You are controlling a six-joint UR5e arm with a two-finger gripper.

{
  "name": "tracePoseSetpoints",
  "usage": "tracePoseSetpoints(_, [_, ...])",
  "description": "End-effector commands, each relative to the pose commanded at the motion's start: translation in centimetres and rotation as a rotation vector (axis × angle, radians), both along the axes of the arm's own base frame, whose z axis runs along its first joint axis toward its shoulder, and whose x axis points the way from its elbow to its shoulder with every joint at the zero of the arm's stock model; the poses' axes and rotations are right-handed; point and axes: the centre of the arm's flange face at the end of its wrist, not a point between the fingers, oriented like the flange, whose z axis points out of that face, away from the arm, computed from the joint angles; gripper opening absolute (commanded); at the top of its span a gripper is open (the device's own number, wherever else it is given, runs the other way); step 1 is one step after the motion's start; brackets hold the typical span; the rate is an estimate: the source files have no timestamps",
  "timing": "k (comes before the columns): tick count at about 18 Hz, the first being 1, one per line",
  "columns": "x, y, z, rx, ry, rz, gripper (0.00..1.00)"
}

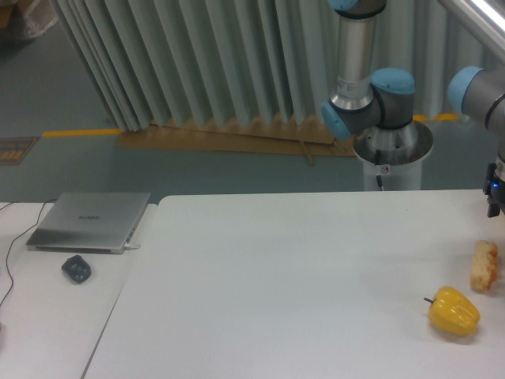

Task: Place the bread in the basket

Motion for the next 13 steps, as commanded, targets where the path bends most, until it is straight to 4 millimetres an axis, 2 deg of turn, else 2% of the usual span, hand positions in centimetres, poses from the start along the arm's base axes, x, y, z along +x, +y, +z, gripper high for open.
tracePoseSetpoints(2, [-0.16, 0.40, -0.77, -0.007, -0.002, -0.008, 1.00])
tracePoseSetpoints(13, [-0.26, 0.38, -0.60, 0.000, 0.007, -0.006, 1.00])
